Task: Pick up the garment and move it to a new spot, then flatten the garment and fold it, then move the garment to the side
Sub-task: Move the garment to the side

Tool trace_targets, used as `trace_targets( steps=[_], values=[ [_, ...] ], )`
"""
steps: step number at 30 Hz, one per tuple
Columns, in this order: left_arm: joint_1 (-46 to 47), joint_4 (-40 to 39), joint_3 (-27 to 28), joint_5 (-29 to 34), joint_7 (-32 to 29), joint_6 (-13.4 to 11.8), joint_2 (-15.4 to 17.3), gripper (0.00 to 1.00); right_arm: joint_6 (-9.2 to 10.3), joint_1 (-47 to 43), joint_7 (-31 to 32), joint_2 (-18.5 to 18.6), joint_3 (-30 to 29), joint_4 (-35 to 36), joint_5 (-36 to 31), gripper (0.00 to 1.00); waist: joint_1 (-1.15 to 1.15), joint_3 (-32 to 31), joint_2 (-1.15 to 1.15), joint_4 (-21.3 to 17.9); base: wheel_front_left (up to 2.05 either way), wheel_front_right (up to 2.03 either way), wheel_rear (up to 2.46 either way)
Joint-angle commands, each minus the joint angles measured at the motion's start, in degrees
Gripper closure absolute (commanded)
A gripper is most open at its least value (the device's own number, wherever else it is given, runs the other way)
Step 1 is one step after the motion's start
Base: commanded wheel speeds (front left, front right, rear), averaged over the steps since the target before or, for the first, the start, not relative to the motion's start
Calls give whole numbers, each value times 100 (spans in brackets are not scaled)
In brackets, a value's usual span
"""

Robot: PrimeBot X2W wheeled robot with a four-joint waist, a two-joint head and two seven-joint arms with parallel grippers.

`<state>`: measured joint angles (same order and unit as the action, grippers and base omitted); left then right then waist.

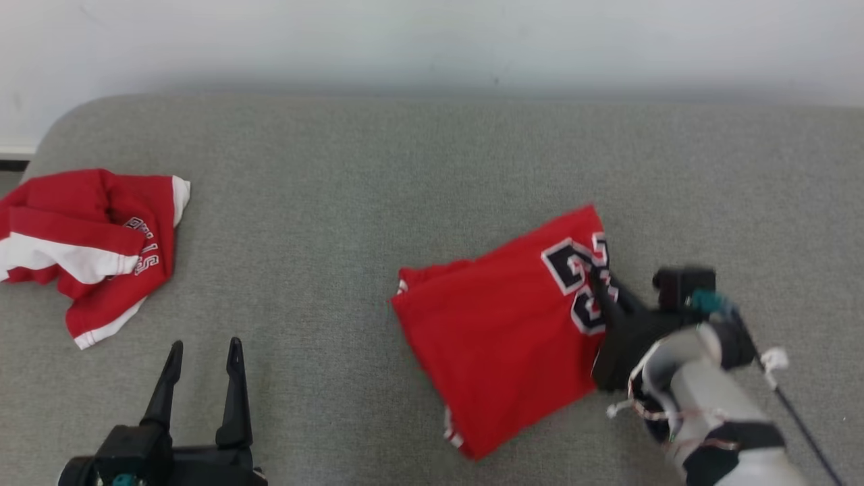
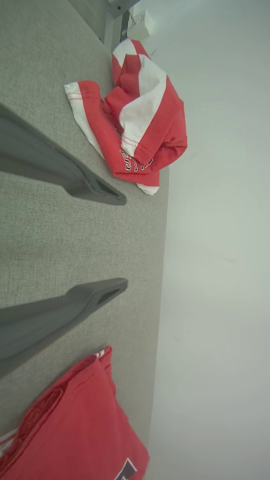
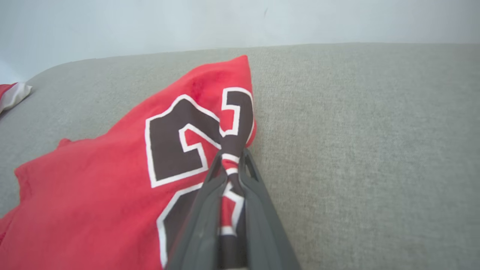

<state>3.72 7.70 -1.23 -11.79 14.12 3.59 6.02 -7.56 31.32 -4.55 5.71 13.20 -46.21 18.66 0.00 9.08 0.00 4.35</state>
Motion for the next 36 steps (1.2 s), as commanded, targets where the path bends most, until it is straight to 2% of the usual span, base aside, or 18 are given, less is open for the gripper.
trace_targets(
  steps=[1,12,18,26,36],
  values=[
    [134,-48,0,-32,41,13,35,0,17,282,-2,149,62,9,61,100,0,251,0,-90,0,0,0],
    [631,-621,-20,102,88,14,167,0,17,1755,2,916,225,-100,290,100,0,1398,0,-697,0,0,0],
    [816,-985,114,190,82,-1,421,0,17,2386,-65,1455,231,-163,621,100,0,1984,0,-1222,0,0,0],
    [823,-1467,177,338,-225,-42,748,0,17,2846,-81,2119,379,-298,861,100,0,2334,0,-1750,0,0,0],
    [660,-2115,281,388,-556,-102,983,0,17,3453,51,2722,819,-457,907,100,0,2612,0,-1994,0,0,0]
  ],
)
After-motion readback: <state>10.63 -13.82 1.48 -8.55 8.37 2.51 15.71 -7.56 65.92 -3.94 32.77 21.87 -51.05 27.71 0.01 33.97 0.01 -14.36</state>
